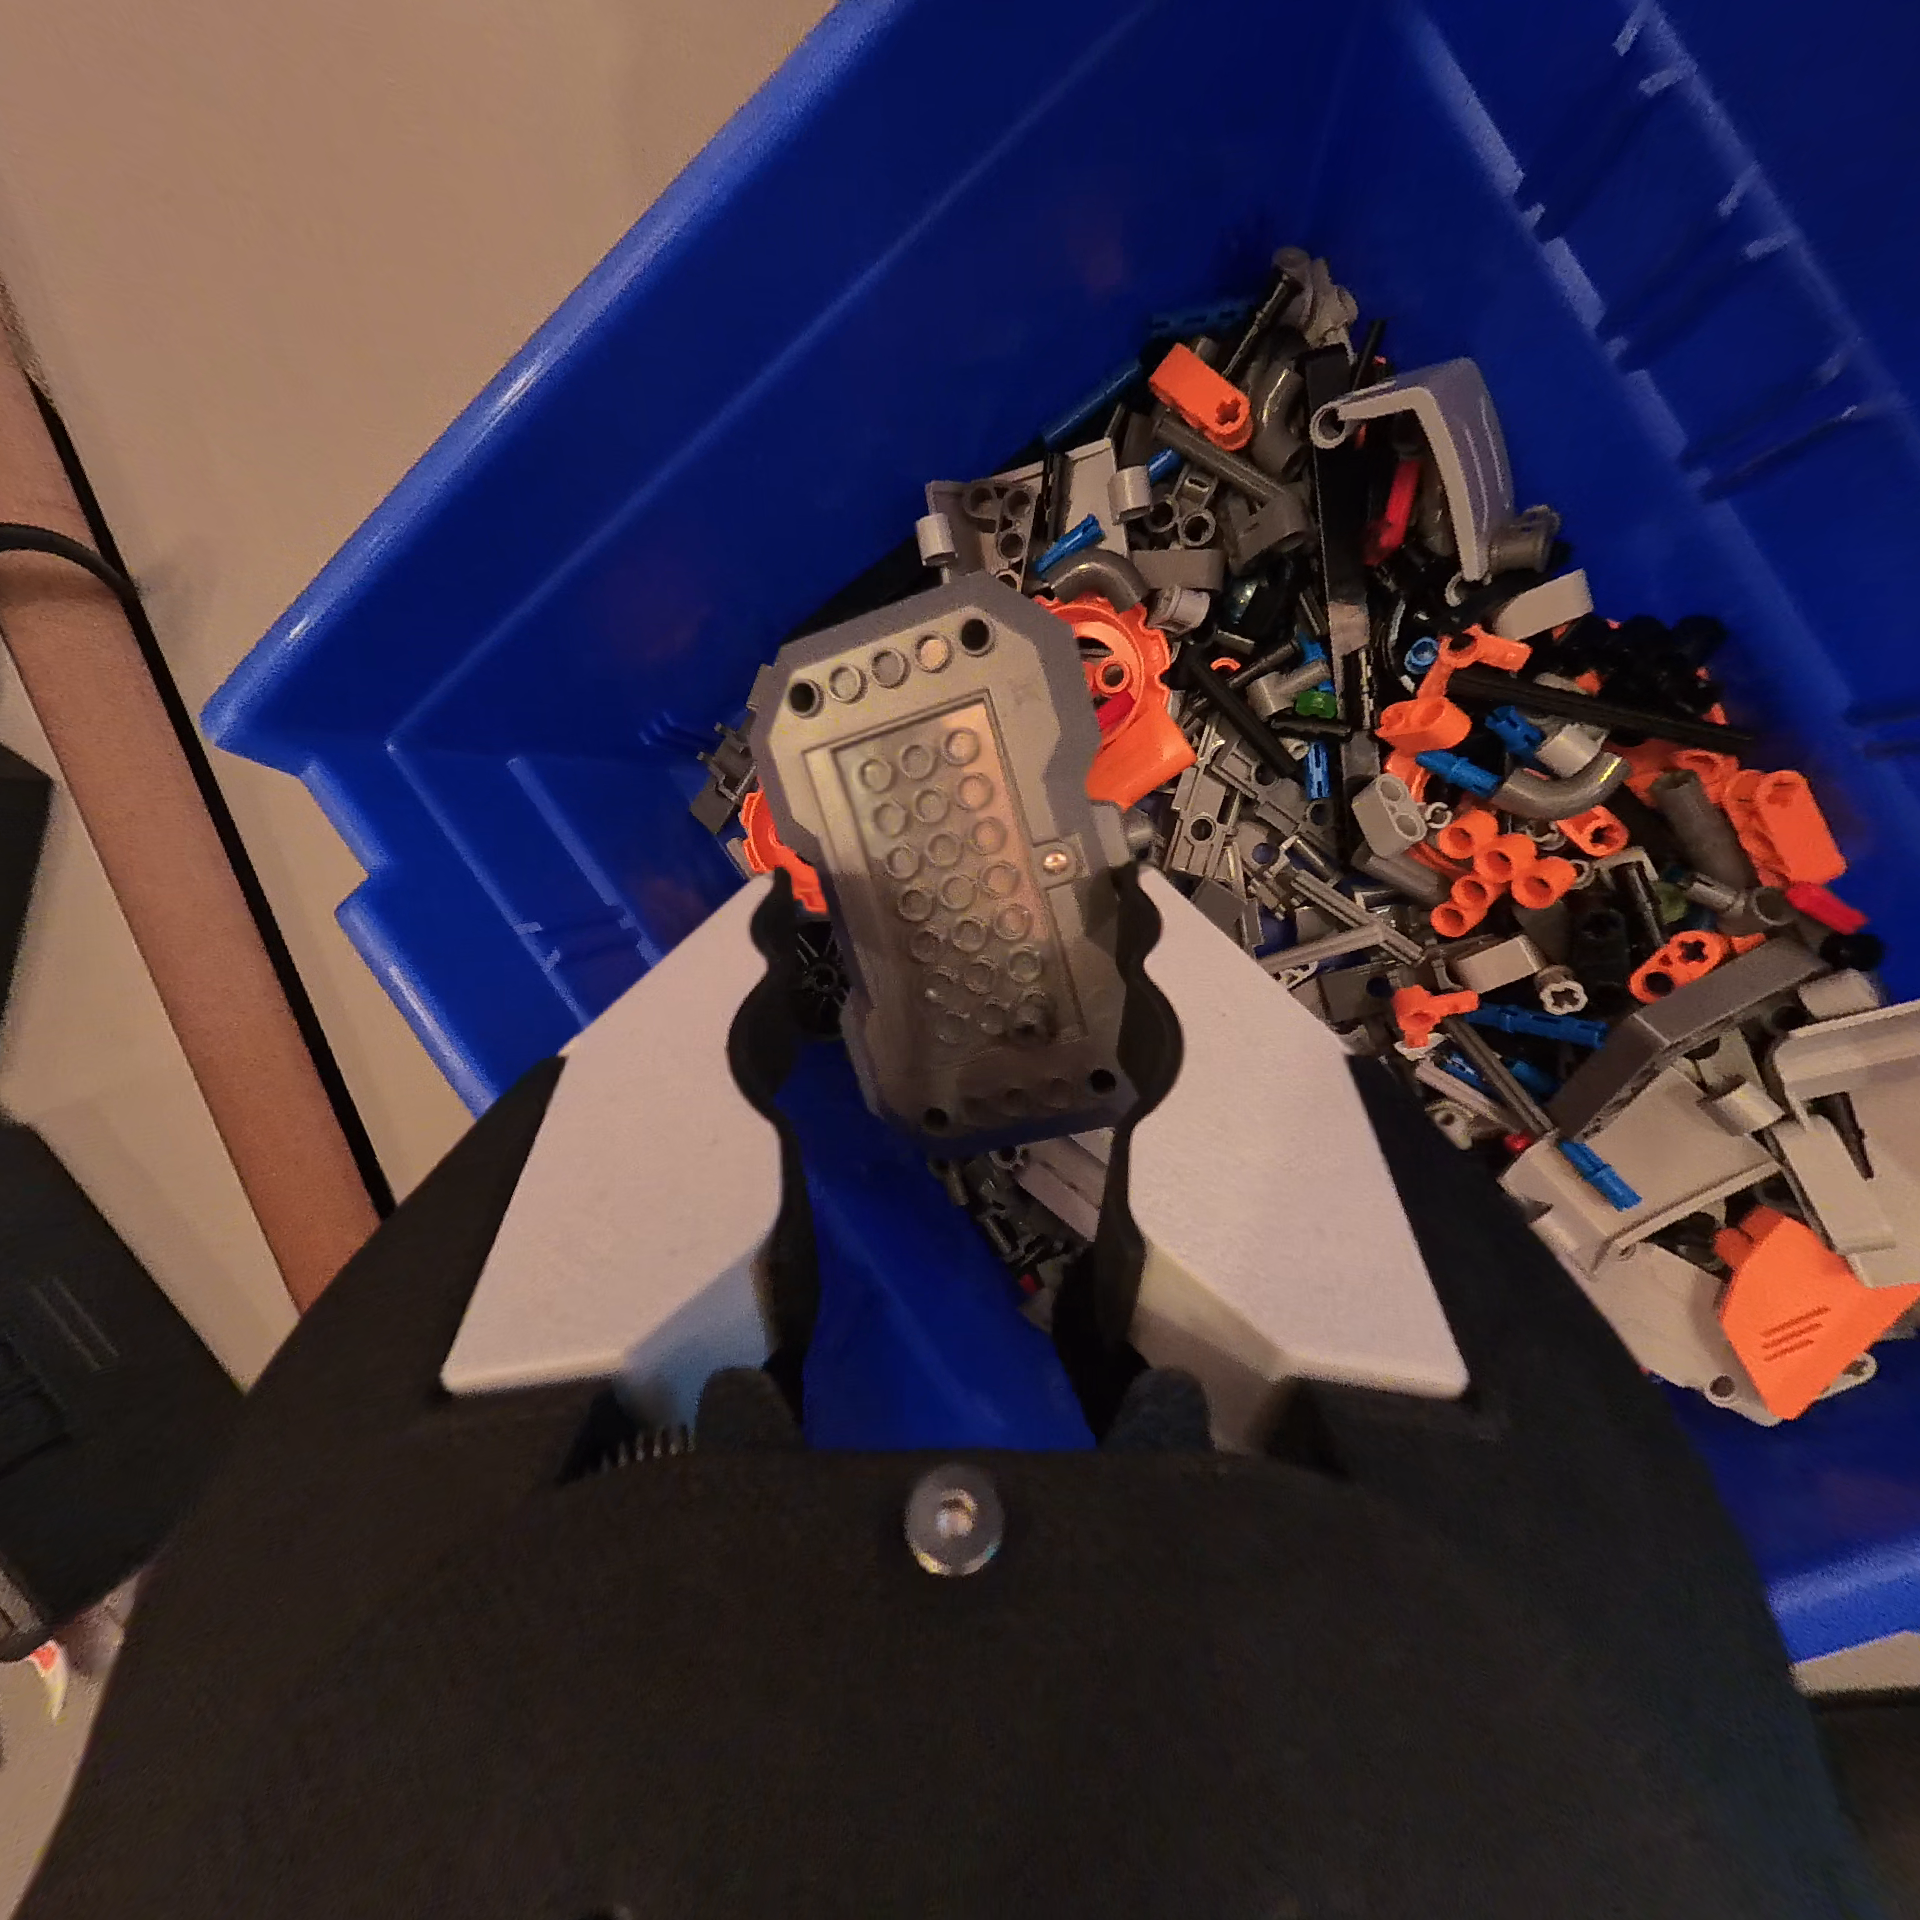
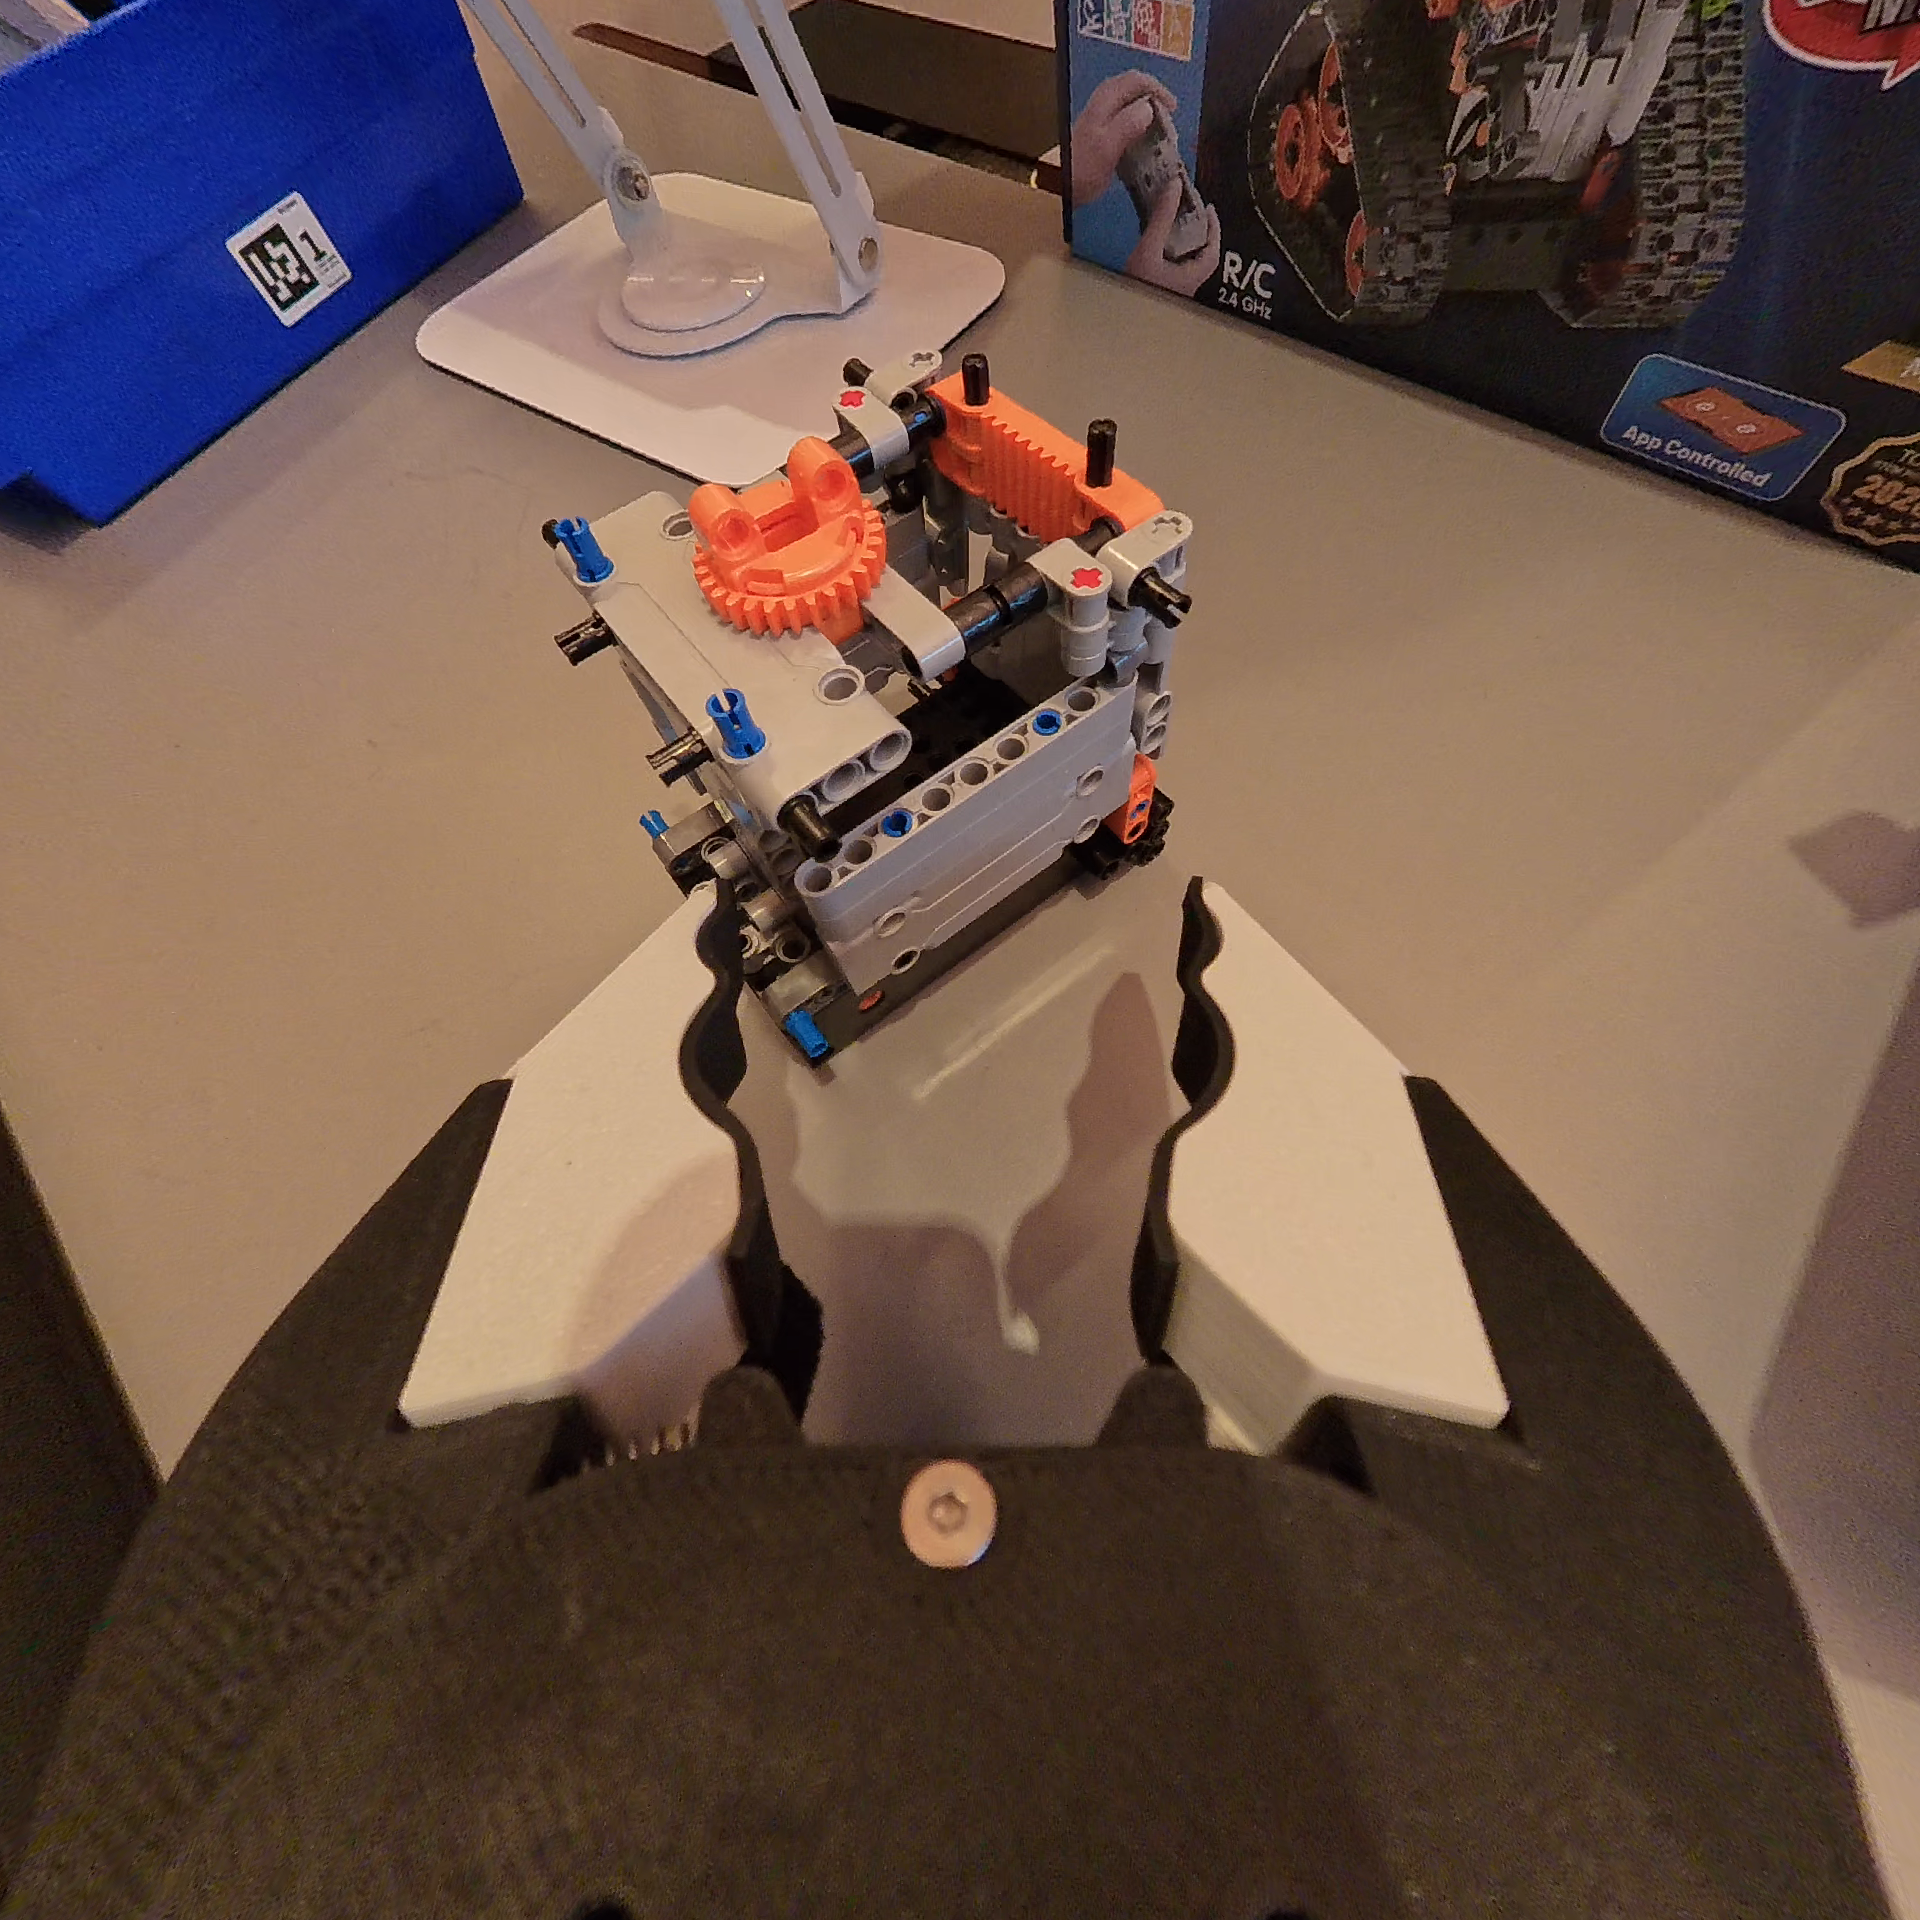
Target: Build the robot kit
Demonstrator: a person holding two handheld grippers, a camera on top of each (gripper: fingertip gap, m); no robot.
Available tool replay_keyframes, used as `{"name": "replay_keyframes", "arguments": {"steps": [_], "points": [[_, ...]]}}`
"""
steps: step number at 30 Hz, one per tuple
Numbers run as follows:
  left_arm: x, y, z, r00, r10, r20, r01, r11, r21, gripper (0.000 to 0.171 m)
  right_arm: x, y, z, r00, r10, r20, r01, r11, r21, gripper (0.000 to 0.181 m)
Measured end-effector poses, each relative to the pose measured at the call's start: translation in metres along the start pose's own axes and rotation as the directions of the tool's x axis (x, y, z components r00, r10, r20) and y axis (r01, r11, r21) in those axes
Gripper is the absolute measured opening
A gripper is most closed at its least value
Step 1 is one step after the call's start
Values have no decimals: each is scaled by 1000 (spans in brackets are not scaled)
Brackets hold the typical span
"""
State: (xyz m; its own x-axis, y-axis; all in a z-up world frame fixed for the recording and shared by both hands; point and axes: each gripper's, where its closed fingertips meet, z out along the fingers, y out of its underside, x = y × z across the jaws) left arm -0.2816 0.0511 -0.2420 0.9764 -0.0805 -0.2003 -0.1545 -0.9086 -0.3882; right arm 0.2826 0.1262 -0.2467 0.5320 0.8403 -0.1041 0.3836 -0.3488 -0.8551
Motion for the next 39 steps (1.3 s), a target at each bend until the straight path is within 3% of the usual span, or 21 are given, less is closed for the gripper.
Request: {"name": "replay_keyframes", "arguments": {"steps": [6, 13, 21, 25, 29, 36, 39], "points": [[3, 6, -5, 999, 40, -24, -40, 999, 8, 62, 0, 0, 0, 1000, -1, 1, 1, 1000, -1, 83], [7, -1, -32, 996, 64, -63, -58, 993, 101, 60, 0, -1, 0, 1000, -3, 0, 3, 1000, 6, 83], [37, -3, -55, 975, 191, -111, -172, 972, 162, 56, -2, -4, -3, 1000, -7, 2, 7, 1000, 19, 83], [78, 2, -60, 919, 328, -220, -289, 938, 192, 54, -1, -6, -4, 1000, -5, 0, 5, 1000, 31, 81], [94, 12, -53, 872, 445, -202, -418, 894, 163, 49, -2, -5, -3, 1000, -6, 4, 6, 1000, 26, 81], [93, 9, -52, 850, 456, -262, -420, 888, 185, 45, -1, -4, -2, 1000, 2, 9, -2, 1000, 23, 81], [113, 27, -51, 777, 516, -361, -490, 856, 167, 47, 0, -2, -1, 1000, 7, 11, -7, 1000, 15, 80]]}}
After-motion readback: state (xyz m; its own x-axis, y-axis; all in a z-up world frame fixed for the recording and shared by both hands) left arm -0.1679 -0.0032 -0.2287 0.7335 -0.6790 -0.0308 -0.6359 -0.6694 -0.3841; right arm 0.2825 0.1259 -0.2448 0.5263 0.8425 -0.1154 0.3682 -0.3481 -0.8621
